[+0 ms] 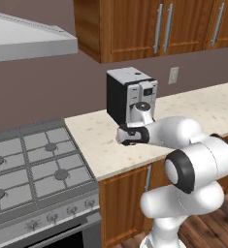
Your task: Open the fridge, remove the apple, lime, and steak, and place them on any counter.
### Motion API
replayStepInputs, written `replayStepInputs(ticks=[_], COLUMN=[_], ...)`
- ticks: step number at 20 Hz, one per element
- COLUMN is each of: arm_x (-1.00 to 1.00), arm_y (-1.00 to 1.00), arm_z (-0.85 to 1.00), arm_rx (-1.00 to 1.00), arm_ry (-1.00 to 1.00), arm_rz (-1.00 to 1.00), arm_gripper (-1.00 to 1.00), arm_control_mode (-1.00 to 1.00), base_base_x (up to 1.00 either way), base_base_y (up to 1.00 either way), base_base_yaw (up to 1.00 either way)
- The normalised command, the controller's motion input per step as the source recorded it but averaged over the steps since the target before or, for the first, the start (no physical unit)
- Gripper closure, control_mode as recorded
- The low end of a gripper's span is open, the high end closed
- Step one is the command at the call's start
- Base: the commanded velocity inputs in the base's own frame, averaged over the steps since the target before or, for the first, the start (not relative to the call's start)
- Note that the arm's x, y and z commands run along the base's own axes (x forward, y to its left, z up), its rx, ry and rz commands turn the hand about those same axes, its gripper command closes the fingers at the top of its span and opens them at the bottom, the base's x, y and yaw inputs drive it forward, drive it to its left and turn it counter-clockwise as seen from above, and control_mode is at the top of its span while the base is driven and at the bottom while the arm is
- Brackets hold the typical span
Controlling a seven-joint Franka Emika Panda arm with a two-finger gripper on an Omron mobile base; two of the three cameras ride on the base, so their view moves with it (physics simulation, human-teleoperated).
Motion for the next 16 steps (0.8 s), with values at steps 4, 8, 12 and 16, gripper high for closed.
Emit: replayStepInputs(ticks=[4, 8, 12, 16], arm_x=[0.13, 0.57, 0.45, 0.40], arm_y=[0.00, 0.10, 0.20, 0.31], arm_z=[-0.55, -0.23, -0.43, -0.39], arm_rx=[0.01, 0.01, 0.00, 0.00], arm_ry=[-0.02, -0.03, 0.00, 0.00], arm_rz=[0.00, 0.00, 0.00, 0.00], arm_gripper=[1.00, 1.00, 1.00, -1.00], arm_control_mode=[-1.00, -1.00, -1.00, -1.00], base_base_x=[0.00, 0.00, 0.00, 0.00], base_base_y=[0.00, 0.00, 0.00, 0.00], base_base_yaw=[0.00, 0.00, 0.00, 0.00])
